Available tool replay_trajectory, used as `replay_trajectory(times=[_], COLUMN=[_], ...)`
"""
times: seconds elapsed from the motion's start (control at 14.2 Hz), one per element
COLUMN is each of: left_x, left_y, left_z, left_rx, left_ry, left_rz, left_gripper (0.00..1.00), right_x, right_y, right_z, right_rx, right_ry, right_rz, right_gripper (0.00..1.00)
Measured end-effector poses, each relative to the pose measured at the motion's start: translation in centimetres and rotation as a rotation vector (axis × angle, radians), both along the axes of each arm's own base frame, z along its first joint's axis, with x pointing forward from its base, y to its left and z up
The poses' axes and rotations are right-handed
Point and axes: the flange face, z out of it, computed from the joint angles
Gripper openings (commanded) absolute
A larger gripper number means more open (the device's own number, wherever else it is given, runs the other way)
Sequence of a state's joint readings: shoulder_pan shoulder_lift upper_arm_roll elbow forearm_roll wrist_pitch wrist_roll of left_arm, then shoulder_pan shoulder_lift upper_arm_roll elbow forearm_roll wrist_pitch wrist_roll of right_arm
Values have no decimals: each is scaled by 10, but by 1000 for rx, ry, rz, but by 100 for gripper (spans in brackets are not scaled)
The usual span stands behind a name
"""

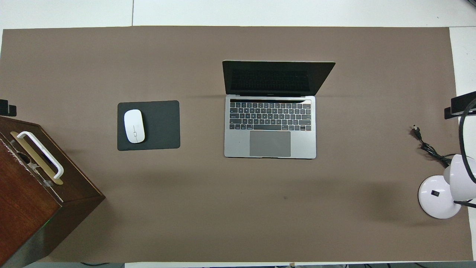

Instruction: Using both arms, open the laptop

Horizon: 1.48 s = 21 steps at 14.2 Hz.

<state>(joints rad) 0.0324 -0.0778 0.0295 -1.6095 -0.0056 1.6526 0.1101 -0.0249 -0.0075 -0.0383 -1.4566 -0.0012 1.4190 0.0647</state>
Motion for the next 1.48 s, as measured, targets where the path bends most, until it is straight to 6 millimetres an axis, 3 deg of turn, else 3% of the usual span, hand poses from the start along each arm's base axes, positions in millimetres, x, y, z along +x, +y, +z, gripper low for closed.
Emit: replay_trajectory(times=[0.99,1.48], left_x=[1,0], left_y=[-7,-5], left_z=[0,0], left_rx=[0,0], left_ry=[-1,0], left_rz=[-13,-9], left_gripper=[100,100], right_x=[2,6], right_y=[2,2], right_z=[0,-18], right_rx=[-1,0], right_ry=[-12,6], right_rz=[1,0], right_gripper=[100,100])
